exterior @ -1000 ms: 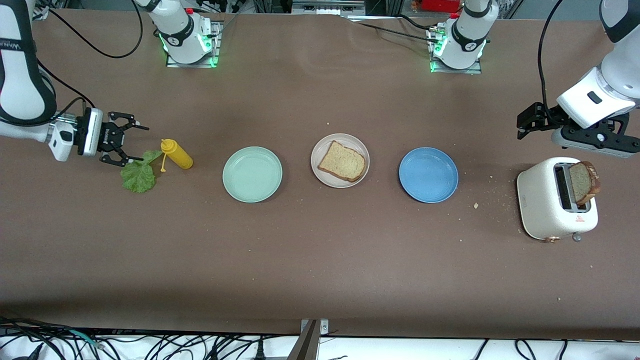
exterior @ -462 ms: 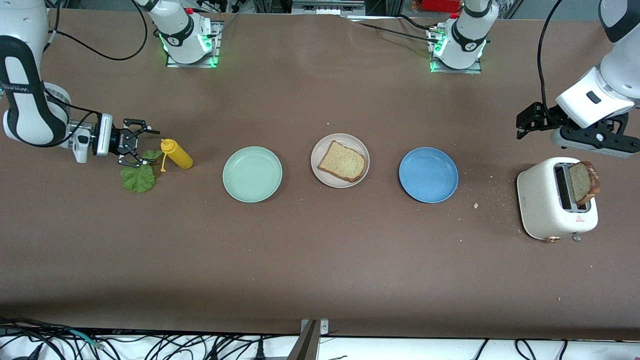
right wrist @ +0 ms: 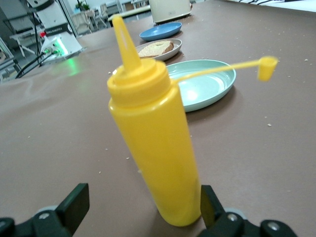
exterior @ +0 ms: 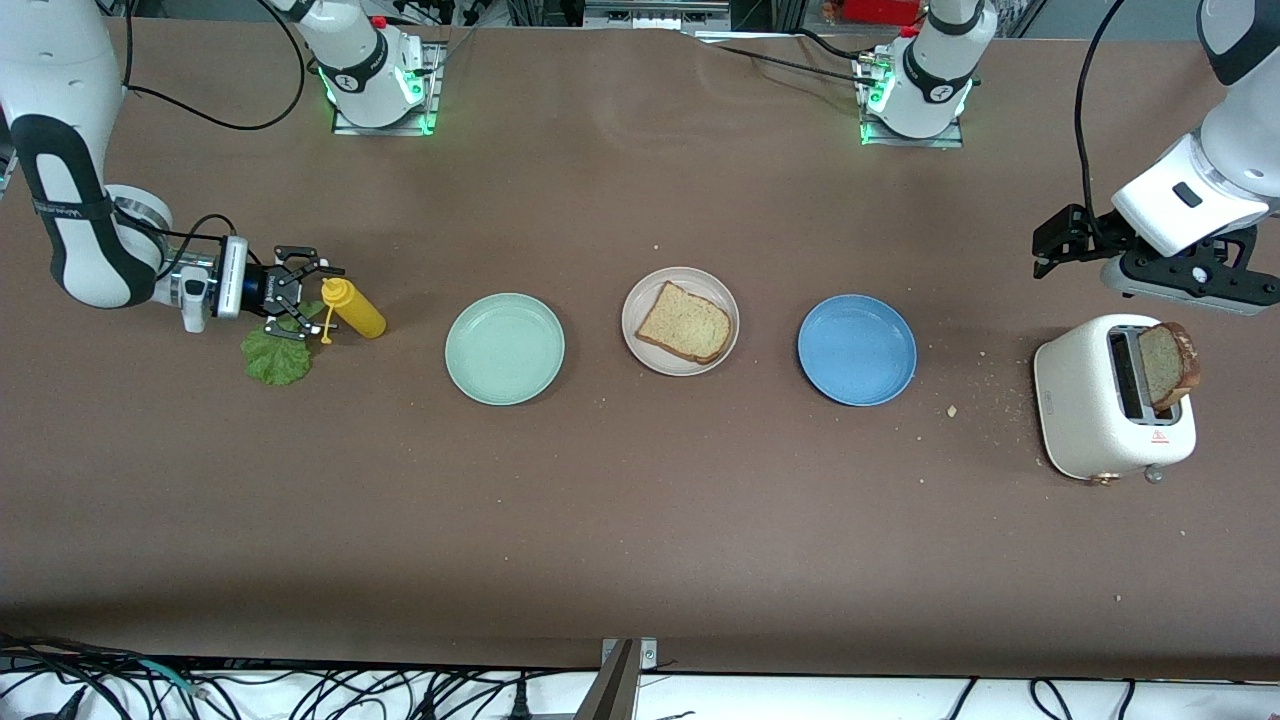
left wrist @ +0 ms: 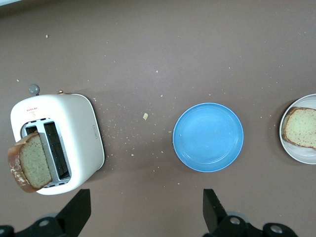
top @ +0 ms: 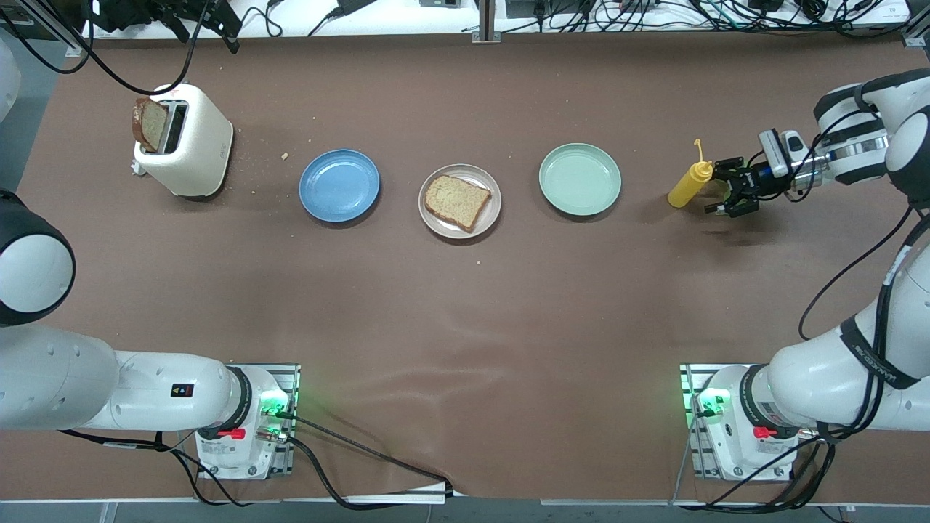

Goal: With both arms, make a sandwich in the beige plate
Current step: 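Grasp the mustard bottle with the right gripper and lift it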

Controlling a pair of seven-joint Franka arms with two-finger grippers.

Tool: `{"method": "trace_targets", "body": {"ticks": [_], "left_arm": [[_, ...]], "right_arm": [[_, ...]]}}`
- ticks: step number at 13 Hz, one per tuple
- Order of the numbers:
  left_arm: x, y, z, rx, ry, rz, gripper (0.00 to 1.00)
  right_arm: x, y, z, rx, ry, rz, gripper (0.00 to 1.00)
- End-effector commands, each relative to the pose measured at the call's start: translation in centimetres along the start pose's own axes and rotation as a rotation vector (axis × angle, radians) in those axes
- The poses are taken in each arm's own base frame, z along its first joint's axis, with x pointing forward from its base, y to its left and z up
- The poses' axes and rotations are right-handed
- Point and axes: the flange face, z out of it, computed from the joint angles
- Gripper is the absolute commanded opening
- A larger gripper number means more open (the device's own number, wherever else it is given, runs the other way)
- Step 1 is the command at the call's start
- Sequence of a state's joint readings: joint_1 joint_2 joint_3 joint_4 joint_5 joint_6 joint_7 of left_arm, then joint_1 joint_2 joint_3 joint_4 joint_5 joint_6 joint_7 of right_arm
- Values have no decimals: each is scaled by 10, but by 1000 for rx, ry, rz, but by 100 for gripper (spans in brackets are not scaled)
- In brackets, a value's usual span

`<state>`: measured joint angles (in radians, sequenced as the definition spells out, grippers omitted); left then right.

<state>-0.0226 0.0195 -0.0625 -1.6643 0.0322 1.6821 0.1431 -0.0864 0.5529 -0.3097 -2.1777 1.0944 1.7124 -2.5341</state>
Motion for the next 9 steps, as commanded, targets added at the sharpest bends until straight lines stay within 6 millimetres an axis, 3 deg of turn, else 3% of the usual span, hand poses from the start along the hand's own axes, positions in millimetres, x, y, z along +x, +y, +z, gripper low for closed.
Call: {"method": "trace_targets", "body": {"ticks": [1,8,9], "left_arm": [[-1,0,-3,-14,10,-11,100],[0,1,-3,-13,11,-9,100],[0,1,-3,-13,11,-9,100]], "right_arm": [[-9,5,8,-4,45,-9,99],[-4,14,22,-13,69,-26,99],[-6,15,23,-18,73,-22,94]]}}
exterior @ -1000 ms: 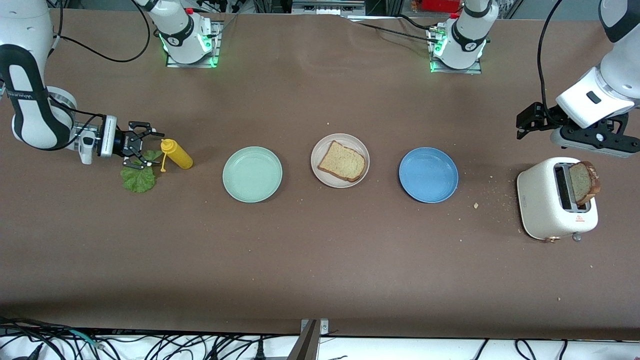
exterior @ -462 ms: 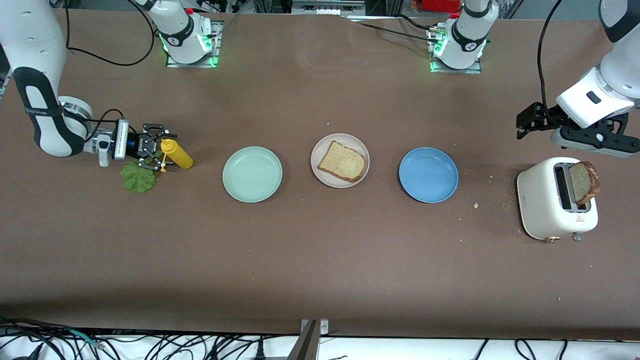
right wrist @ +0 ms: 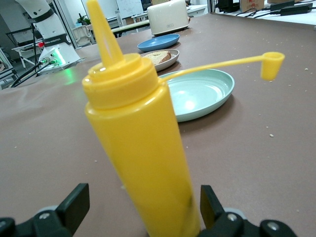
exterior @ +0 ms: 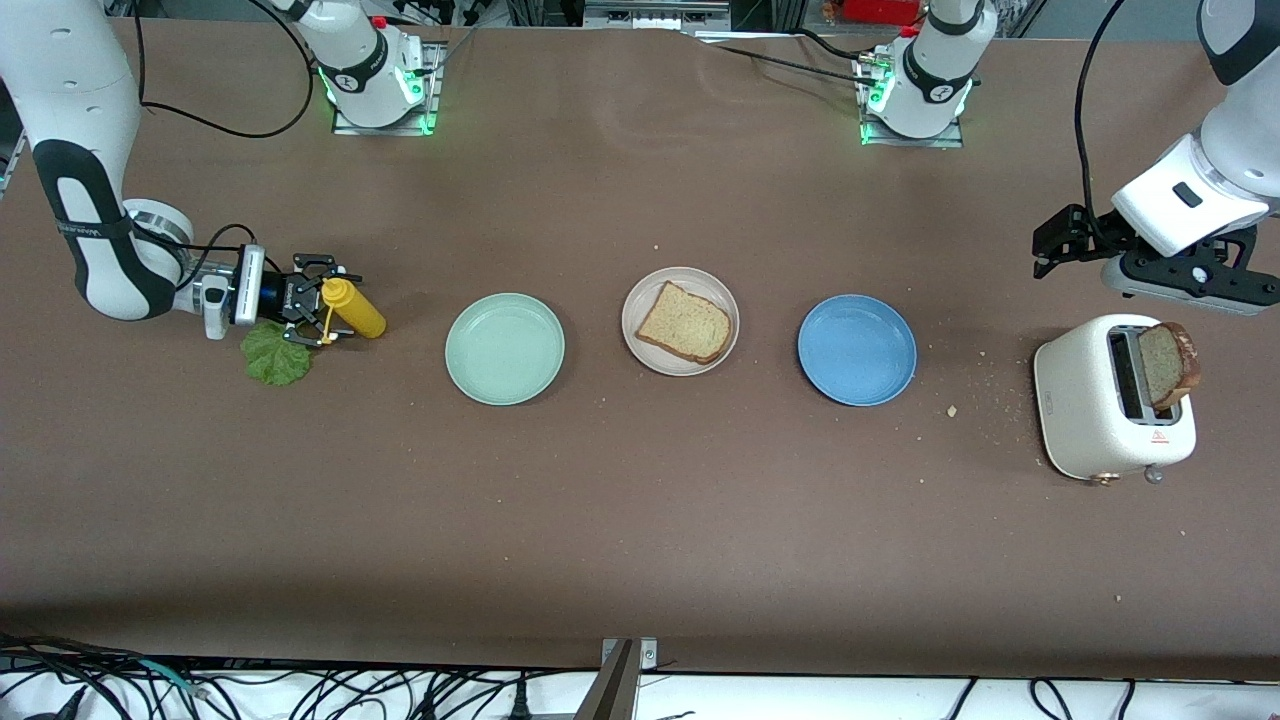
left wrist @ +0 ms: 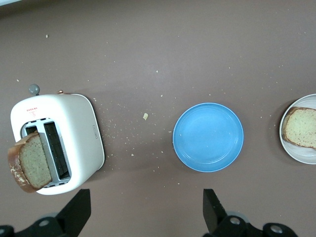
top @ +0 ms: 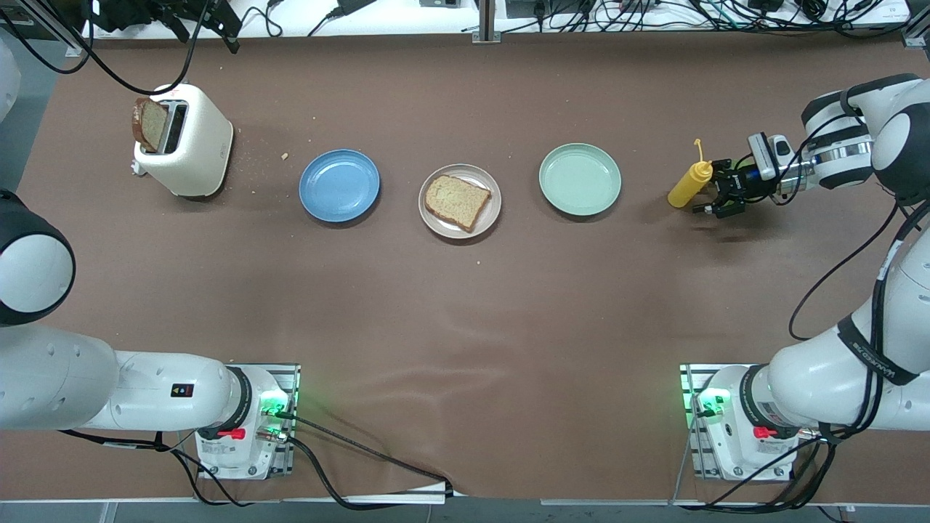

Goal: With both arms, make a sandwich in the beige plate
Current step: 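Grasp the mustard bottle with the right gripper and lift it, then carry the mustard bottle with the right gripper over the beige plate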

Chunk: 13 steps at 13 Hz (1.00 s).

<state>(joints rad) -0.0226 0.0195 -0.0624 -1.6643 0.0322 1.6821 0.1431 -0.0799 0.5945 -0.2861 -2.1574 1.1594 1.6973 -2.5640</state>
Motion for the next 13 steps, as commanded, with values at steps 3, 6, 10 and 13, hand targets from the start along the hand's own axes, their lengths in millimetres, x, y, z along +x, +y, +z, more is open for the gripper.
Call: {"method": "trace_targets", "body": {"ticks": [3,6,10,13], "left_arm": [[-1,1,-3,-14,10,-9,100],[-1,0,-3,-14,10,-11,100],[-1,1,-3,-14,10,-8,100],[-1,0,-3,-14,10,-11,100]], "right_arm": [[1,10,5,-10,20,-20,24],[13,20,6,-6,9,-52,0],[60,52,15,5,-38,-54,0],[123,74,30,-8,-115,-24,0]]}}
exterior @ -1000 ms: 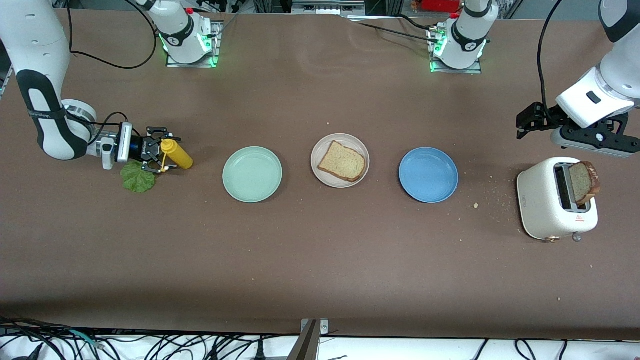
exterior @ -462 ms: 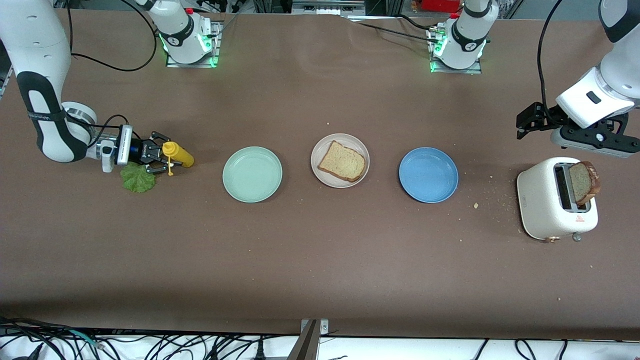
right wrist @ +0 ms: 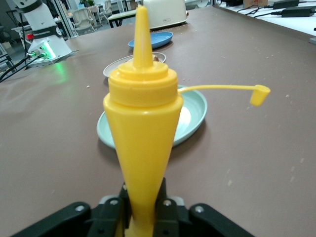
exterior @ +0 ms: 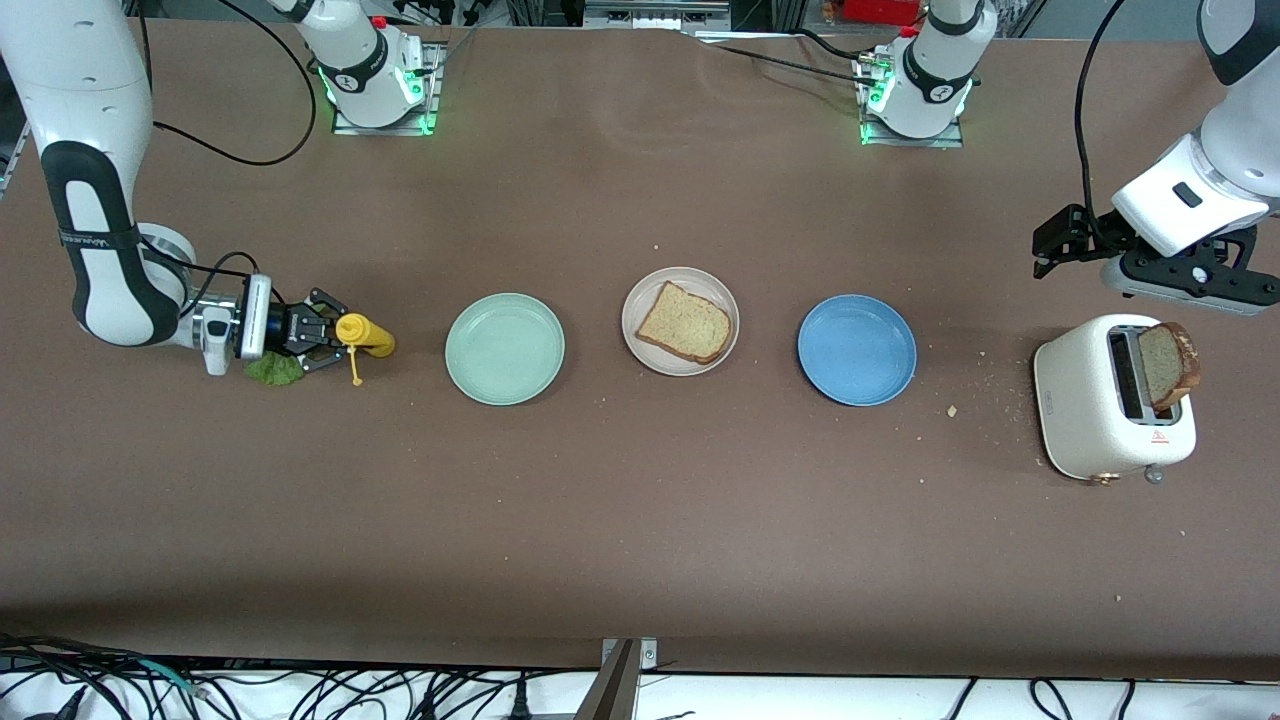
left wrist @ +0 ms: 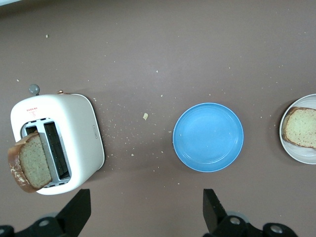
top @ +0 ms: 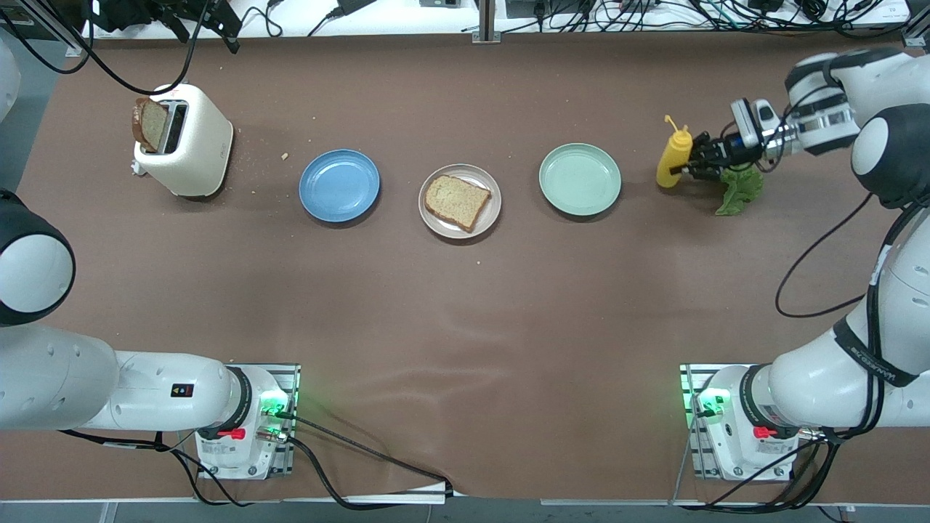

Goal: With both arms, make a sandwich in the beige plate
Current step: 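Carry the mustard bottle with the right gripper over the beige plate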

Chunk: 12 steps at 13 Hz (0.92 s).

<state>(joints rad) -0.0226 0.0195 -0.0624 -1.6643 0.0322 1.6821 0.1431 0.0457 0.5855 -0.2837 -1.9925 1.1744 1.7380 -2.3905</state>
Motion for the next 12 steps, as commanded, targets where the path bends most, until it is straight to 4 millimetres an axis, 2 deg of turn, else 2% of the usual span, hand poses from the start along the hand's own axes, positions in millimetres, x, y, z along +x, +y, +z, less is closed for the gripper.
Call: {"method": "trace_targets", "body": {"ticks": [1,6,9,11,12], "left_arm": [[-1,1,-3,-14,10,-9,100],[-1,1,-3,-14,10,-9,100],[-1,0,-3,-14,10,-11,100],[-1,0,-3,-14,10,-11,100],[-1,1,-3,-14,10,-9,100]], "right_arm": [[65,17,9,-30,-58,16,0],[186,19,56,-114,-309,13,0],[265,9,97,-150,-523,-18,0],[310,1,121,-183,-695,-43,0],[333,-8,142,-198,-767,-61,0]]}}
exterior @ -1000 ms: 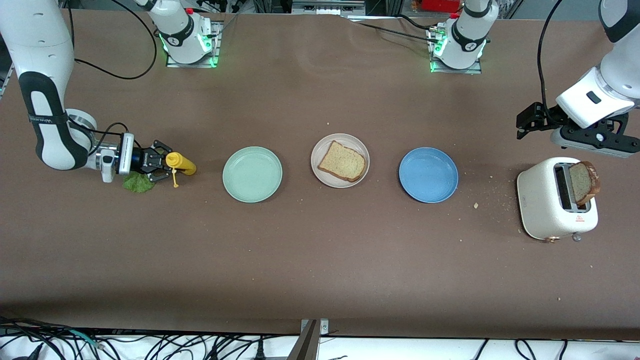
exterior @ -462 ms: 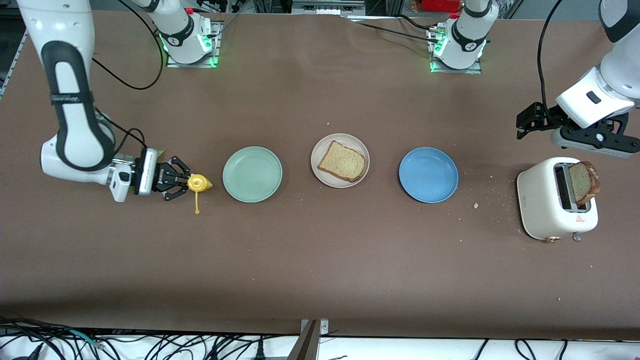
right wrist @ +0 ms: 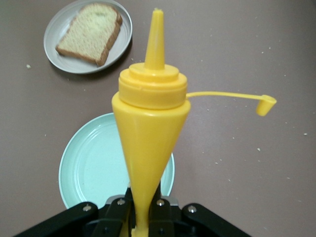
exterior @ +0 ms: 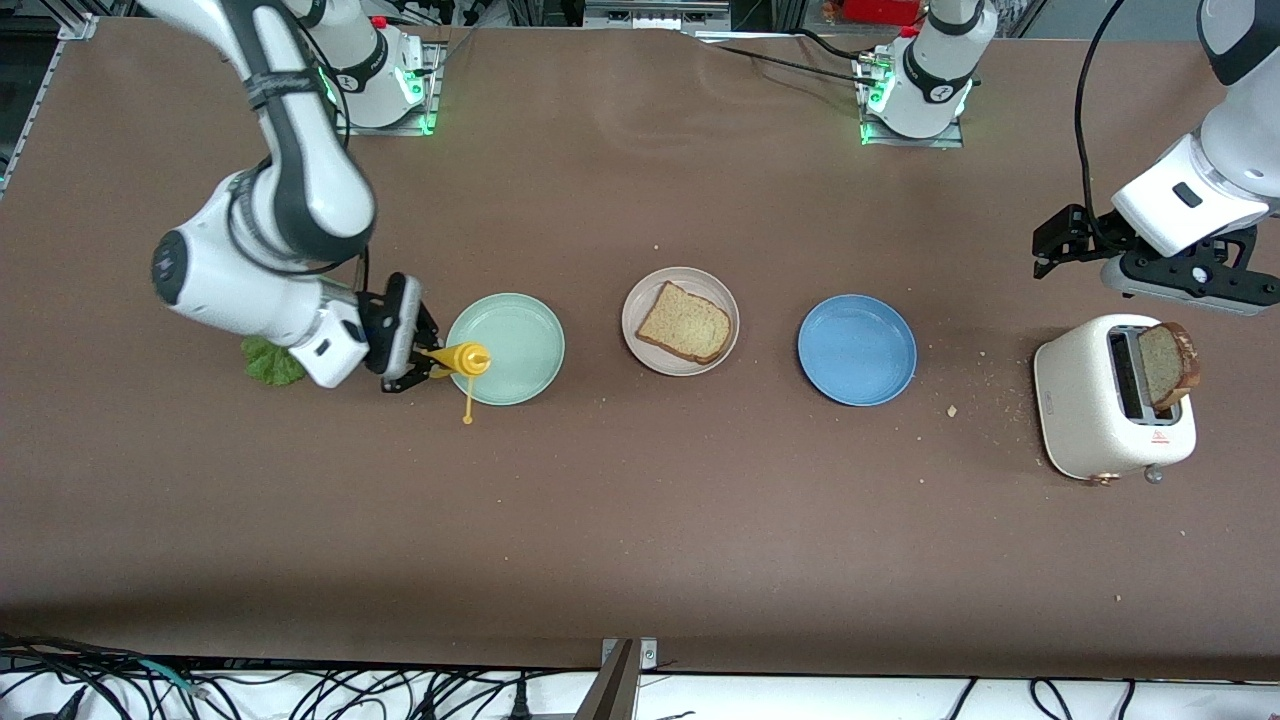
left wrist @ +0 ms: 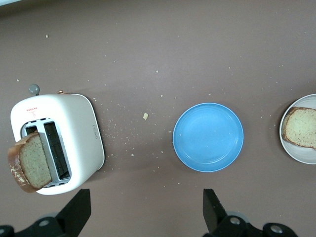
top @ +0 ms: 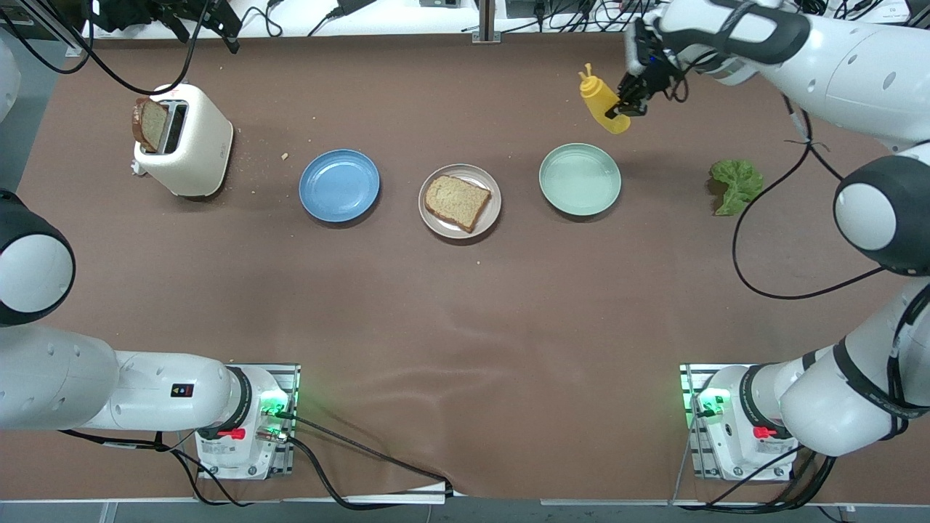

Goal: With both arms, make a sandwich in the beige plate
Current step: 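Carry the mustard bottle with the right gripper over the beige plate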

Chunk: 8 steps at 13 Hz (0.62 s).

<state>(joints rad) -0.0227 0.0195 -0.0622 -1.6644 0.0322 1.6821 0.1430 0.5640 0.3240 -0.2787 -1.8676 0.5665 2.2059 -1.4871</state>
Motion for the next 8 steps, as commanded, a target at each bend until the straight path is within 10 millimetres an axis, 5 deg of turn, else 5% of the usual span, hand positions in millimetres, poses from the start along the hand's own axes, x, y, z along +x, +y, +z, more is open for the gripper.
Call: {"method": "trace_targets", "body": {"ticks": [1,5,8], "left_arm": [[-1,0,-3,-14,10,-10,100],[-1,0,-3,-14,10,-10,100],[-1,0,-3,-14,10,-10,100]], "right_arm": [[64,-19,-7,-73,-168,-9,0],[164,-95,33,-247,-464,-23,0],[212,-156,78,-410,-636,-3,0]]}}
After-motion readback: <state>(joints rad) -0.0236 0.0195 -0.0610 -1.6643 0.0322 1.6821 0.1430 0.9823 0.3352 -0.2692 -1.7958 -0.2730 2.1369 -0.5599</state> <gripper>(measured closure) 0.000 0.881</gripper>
